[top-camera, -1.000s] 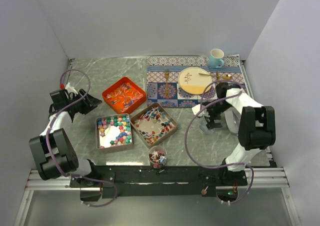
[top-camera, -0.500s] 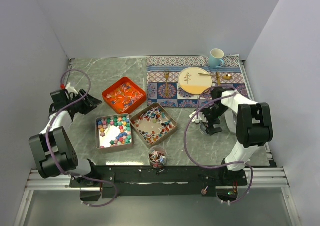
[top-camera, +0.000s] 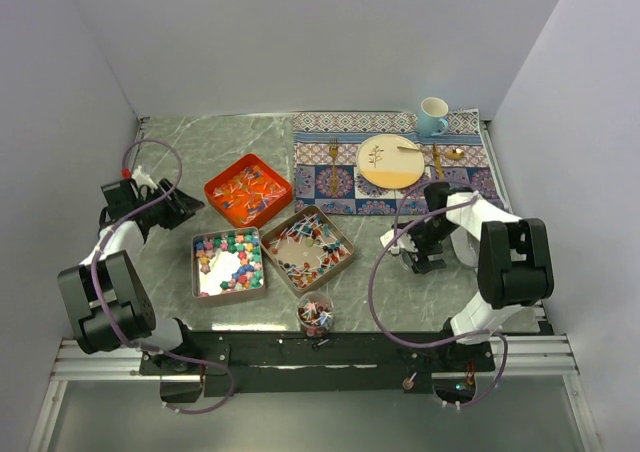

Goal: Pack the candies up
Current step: Pick up the bottle lid at the center of the board.

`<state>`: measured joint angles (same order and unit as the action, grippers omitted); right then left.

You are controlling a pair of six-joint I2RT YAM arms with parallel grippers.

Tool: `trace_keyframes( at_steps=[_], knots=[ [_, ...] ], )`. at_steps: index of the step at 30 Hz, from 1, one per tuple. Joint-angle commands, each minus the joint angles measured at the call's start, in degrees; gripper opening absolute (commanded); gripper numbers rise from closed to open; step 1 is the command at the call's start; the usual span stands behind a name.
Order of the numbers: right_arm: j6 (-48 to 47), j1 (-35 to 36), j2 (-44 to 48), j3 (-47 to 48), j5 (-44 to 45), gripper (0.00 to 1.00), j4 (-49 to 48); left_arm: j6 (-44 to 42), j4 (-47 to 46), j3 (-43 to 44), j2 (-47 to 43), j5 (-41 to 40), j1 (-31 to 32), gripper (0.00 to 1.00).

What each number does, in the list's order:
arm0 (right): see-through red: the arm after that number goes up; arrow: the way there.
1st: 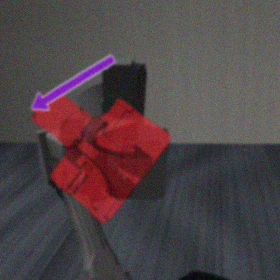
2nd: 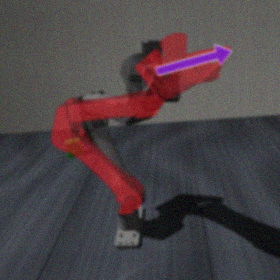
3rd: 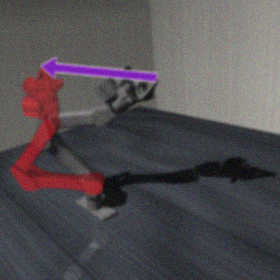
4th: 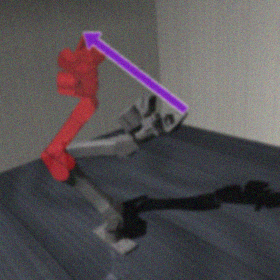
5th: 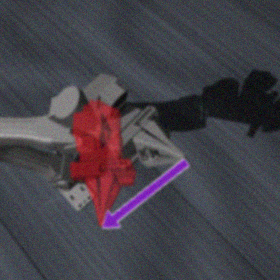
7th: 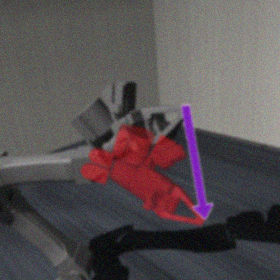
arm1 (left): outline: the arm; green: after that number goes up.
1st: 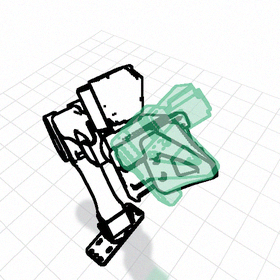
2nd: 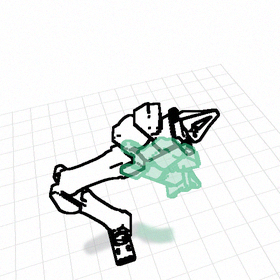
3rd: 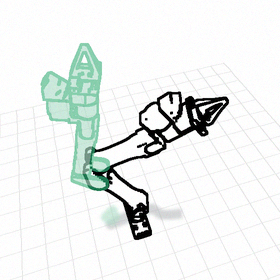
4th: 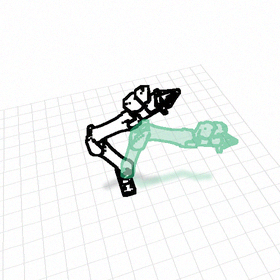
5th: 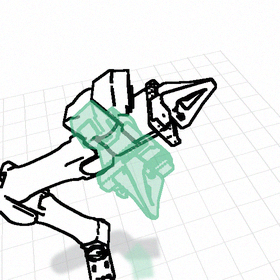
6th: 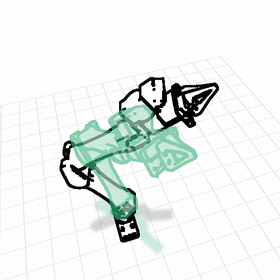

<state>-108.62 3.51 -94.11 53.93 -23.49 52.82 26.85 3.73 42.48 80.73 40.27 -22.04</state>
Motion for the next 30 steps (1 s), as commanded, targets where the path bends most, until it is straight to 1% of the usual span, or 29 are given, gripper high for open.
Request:
trace_keyframes(
  at_steps=[1,3,5,6,7,8,9,10,11,12,13,14,15,16,17,18,19,20,21,22,23,24,25,26,27,28,29,30],
  knots=[
    [2.79,0.18,3.92,0.46,-1.56,0.93,-0.53,-1.88,-1.71,3.48,-3.02,2.88,0.16,0.53],
    [5.86,0.71,5.59,4.40,-2.44,0.92,2.88,-3.46,-1.70,3.84,-4.87,5.41,0.24,0.54],
    [9.98,1.94,6.73,7.75,-4.63,0.92,5.18,-6.71,-2.67,2.88,-9.87,6.66,0.51,0.56],
    [11.31,2.64,7.18,11.16,-5.34,0.92,7.28,-8.29,-2.41,2.18,-11.63,7.71,0.68,0.59],
    [12.80,4.04,7.44,12.67,-5.86,0.91,8.17,-11.00,-1.45,2.08,-14.34,8.41,0.95,0.60],
    [15.51,5.09,8.23,14.08,-6.83,0.91,8.79,-11.64,-0.05,2.26,-15.24,8.77,0.95,0.60],
    [16.85,5.89,8.67,16.36,-7.18,0.91,9.66,-11.82,4.40,3.21,-15.77,9.29,0.95,0.60],
    [18.77,6.85,9.20,17.34,-7.45,0.90,9.59,-9.56,6.54,3.49,-16.65,9.91,0.95,0.60],
    [23.23,8.60,10.16,18.22,-8.06,0.90,9.50,-7.71,8.56,3.66,-17.00,10.52,1.12,0.57],
    [25.97,9.23,10.60,19.97,-9.29,0.90,8.54,-6.13,12.58,2.97,-17.53,11.92,1.21,0.53],
    [28.96,9.76,10.96,20.85,-10.08,0.91,8.01,-4.02,14.36,2.18,-19.54,13.76,1.65,0.48],
    [35.51,10.20,11.31,21.73,-10.70,0.91,7.48,-2.87,15.94,1.13,-21.30,14.74,2.00,0.35],
    [38.45,10.29,11.31,23.74,-11.84,0.91,6.69,-2.16,16.66,-1.58,-23.23,15.97,2.09,0.27],
    [41.18,10.38,11.31,24.63,-12.11,0.91,6.34,-2.07,18.23,-2.65,-27.25,18.33,2.87,0.14],
    [45.64,10.29,11.57,25.34,-12.11,0.90,6.07,-2.59,18.94,-3.53,-29.03,19.22,3.32,0.01],
    [47.25,10.29,11.84,26.04,-11.76,0.90,5.20,-5.29,20.34,-4.33,-30.44,20.36,3.76,0.01],
    [49.62,10.38,12.88,26.14,-11.41,0.90,4.58,-7.93,25.92,-4.25,-31.24,22.11,4.98,0.01],
    [50.34,10.38,13.68,26.05,-11.32,0.90,4.05,-12.13,29.81,-3.90,-30.90,25.96,6.04,0.01],
    [50.78,10.29,14.21,25.87,-11.15,0.90,3.18,-20.61,34.20,-1.63,-30.11,27.22,7.53,0.01],
    [52.00,10.29,15.43,25.79,-10.80,0.90,2.73,-25.31,37.55,-0.22,-27.67,28.45,10.50,0.01],
    [52.71,10.29,15.96,25.78,-10.62,0.90,2.29,-30.75,46.02,1.28,-25.90,29.07,12.18,0.01],
    [53.50,10.38,16.32,26.05,-10.44,0.90,1.86,-43.94,51.50,4.94,-23.97,28.81,14.11,0.01],
    [55.08,10.29,16.76,26.31,-10.35,0.90,2.02,-49.99,57.39,6.98,-19.60,28.38,17.96,0.01],
    [55.79,10.38,17.02,26.57,-10.18,0.90,2.20,-54.06,66.41,8.48,-17.64,30.72,18.35,0.01],
    [56.58,10.29,17.29,27.10,-10.26,0.90,2.64,-62.10,69.63,12.41,-15.97,33.09,19.48,0.01],
    [57.80,10.29,18.25,27.02,-10.18,0.90,2.55,-59.92,69.05,14.98,-13.17,32.86,23.32,0.01],
    [58.34,10.38,18.78,26.75,-9.83,0.90,2.38,-56.77,67.13,17.96,-11.75,31.98,25.01,0.01],
    [58.78,10.29,19.39,26.06,-9.65,0.90,1.94,-53.69,65.37,24.43,-10.43,30.67,26.25,0.01]
  ],
)
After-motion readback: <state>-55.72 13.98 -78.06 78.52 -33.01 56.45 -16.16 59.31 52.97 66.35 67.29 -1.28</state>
